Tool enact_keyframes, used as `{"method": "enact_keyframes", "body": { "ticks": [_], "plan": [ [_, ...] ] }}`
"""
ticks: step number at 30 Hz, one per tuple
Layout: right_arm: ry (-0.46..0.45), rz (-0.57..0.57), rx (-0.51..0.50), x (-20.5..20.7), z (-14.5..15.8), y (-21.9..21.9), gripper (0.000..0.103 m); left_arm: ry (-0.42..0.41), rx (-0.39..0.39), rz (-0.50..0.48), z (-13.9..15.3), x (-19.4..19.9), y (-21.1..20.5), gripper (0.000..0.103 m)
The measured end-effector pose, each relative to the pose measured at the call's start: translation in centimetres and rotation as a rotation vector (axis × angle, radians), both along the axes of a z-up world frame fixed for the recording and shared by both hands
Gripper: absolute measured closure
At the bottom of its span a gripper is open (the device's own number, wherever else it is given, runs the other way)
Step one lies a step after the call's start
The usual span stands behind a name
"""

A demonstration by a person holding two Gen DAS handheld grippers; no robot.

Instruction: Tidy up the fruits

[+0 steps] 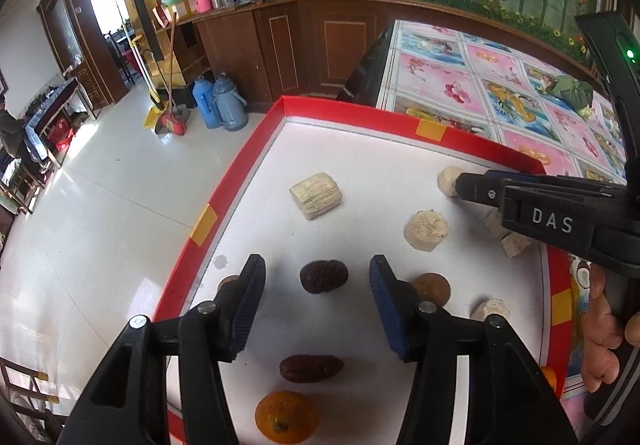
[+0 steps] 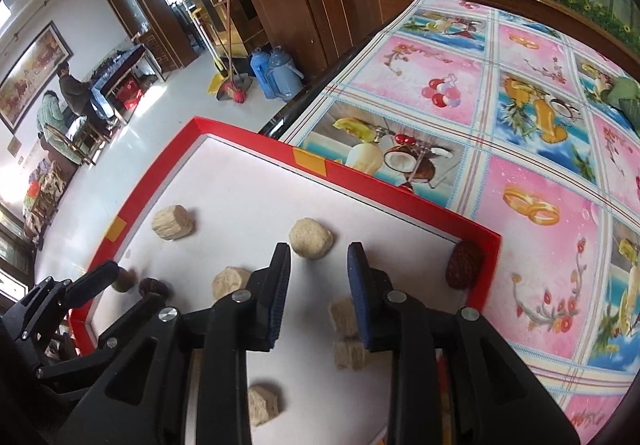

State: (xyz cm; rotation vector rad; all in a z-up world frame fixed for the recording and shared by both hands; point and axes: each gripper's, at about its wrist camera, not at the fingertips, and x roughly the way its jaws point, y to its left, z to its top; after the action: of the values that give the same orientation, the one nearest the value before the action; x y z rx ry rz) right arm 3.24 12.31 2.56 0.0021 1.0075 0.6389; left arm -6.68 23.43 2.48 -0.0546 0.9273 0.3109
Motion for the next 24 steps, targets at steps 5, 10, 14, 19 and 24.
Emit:
{"method": "enact_keyframes", "body": {
  "ticks": [5,10,14,19,24],
  "plan": [
    [-0.037,-0.028,0.046,-2.4,2.1,-2.0,0.068,-0.086,0.038,0.027,2.1,-2.2,-0.9,0.032],
    [-0.108,-0.064,0.064,-6.3,4.3,-3.5,0.057,-0.182,0.074,0.058,4.3,-5.1,-1.9,0.024],
    [-0.155,-0.076,0.062,-9.5,5.5,-3.8,0.050,-0.219,0.095,0.082,5.3,-6.8,-2.0,0.021],
    [-0.246,-0.106,0.038,-13.4,6.9,-3.6,0.042,-0.247,0.101,0.127,6.1,-8.7,-1.2,0.020],
    [-0.279,-0.125,0.042,-15.6,7.9,-3.4,0.037,-0.283,0.108,0.158,6.8,-10.3,-0.4,0.020]
  ]
}}
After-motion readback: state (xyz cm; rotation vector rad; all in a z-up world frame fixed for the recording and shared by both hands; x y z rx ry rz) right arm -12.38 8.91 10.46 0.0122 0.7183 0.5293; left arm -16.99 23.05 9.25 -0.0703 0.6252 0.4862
